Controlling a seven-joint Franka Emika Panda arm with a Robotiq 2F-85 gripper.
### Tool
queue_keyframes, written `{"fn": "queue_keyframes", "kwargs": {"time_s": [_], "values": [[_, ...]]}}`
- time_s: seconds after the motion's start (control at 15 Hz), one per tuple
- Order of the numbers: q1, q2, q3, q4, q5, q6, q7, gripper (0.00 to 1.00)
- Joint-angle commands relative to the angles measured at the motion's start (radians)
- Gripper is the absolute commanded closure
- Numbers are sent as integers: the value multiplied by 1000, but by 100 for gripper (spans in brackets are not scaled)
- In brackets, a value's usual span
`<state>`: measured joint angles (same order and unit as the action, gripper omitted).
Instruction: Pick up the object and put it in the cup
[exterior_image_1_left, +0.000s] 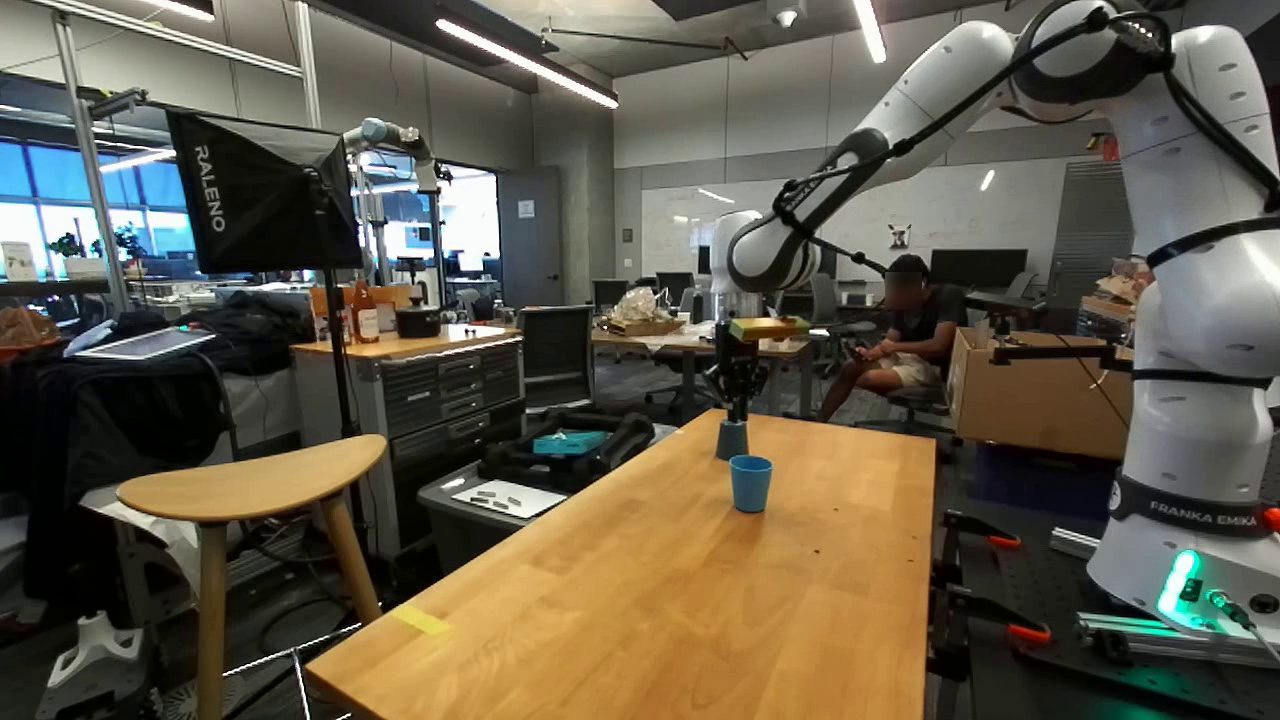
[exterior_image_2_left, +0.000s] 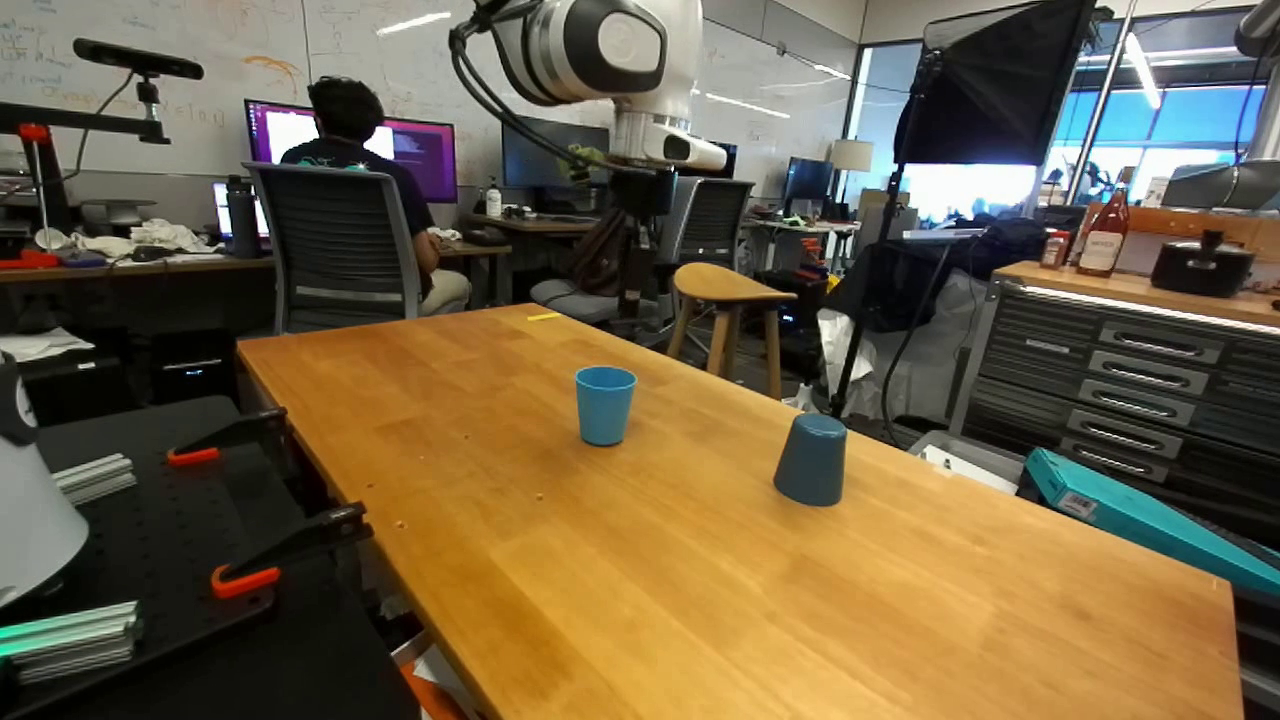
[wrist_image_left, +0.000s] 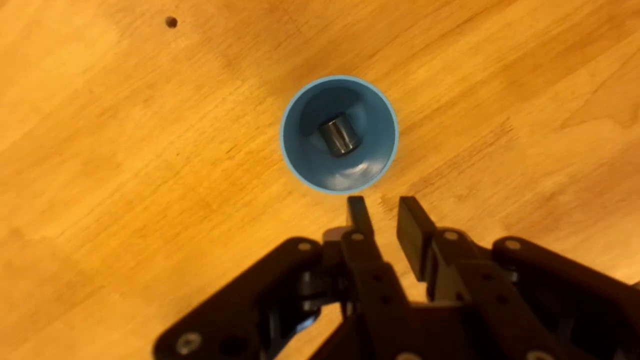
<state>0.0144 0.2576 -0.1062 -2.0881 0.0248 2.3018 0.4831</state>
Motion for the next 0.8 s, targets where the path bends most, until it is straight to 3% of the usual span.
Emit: {"fn": "queue_keyframes", "kwargs": {"time_s": [0.0, 0.4, 0.47, 0.53, 0.6, 0.73], "values": [[3, -135, 13, -26, -67, -108, -92, 45], [3, -235, 63, 31, -169, -312, -273, 1], [2, -242, 71, 42, -168, -334, -305, 0], [-8, -216, 67, 20, -144, -279, -246, 9], [-7, -226, 72, 27, -145, -296, -267, 2], [-7, -235, 76, 31, -149, -308, -283, 0]]}}
